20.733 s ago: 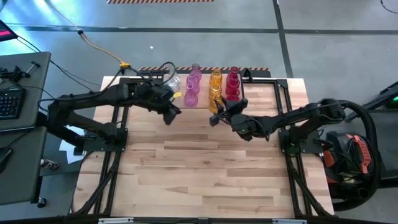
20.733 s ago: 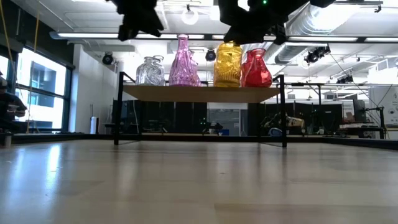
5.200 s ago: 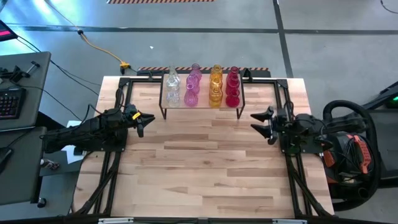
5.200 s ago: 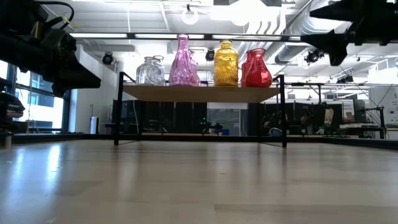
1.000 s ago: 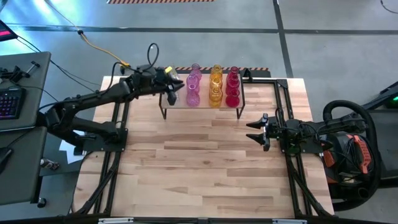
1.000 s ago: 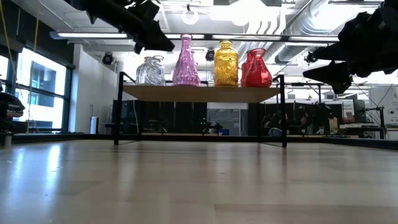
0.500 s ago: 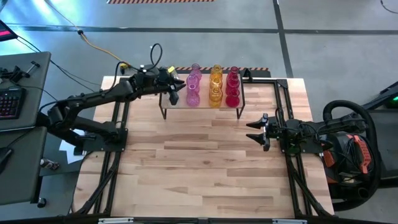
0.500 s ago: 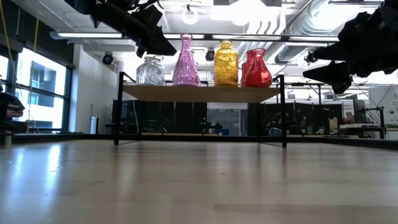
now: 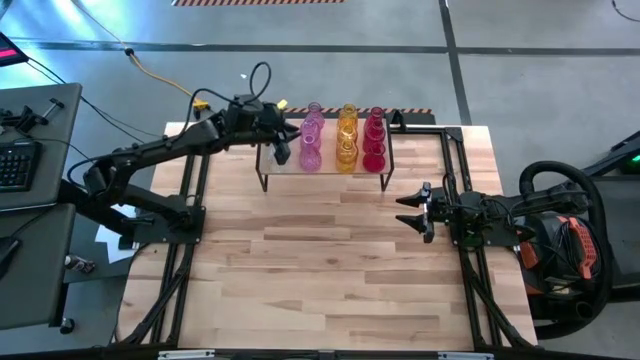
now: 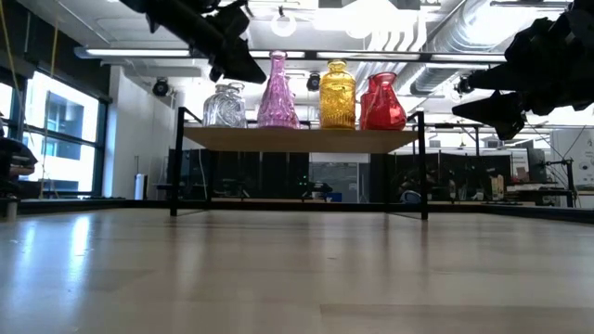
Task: Sort vases onto shelf
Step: Adjust the purple vases on the shelf
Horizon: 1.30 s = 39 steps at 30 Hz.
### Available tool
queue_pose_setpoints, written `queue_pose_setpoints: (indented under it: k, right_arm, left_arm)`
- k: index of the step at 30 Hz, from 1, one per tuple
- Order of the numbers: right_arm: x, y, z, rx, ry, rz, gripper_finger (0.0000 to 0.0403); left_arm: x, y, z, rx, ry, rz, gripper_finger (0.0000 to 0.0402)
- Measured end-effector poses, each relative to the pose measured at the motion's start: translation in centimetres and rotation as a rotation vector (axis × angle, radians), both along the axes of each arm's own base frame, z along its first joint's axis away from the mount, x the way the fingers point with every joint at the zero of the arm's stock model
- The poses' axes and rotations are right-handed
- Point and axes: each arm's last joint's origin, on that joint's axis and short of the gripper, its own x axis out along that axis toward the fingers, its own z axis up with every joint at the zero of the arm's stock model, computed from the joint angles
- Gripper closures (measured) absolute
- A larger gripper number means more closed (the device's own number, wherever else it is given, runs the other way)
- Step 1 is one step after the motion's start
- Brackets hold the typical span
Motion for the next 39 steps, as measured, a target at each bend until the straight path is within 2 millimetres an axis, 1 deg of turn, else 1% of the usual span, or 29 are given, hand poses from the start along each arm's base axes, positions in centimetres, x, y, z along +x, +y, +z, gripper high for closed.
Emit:
queue_pose_setpoints:
  k: [3, 11, 22, 39]
  right_arm:
    - [0.0, 0.0, 0.0, 0.0, 0.0, 0.0, 0.0142]
    - [0.0, 0.0, 0.0, 0.0, 0.0, -0.003, 0.0142]
    - [0.0, 0.0, 0.0, 0.0, 0.0, -0.003, 0.0142]
    - [0.0, 0.0, 0.0, 0.0, 0.0, 0.004, 0.0142]
  left_arm:
    - [0.0, 0.0, 0.2, 0.007, -0.007, -0.001, 0.0332]
    - [0.3, 0.6, -0.5, -0.02, 0.017, 0.007, 0.0332]
    - [0.1, 1.0, -0.5, -0.016, 0.007, 0.005, 0.0332]
    - [0.3, 1.1, -0.4, 0.008, -0.011, -0.007, 0.0332]
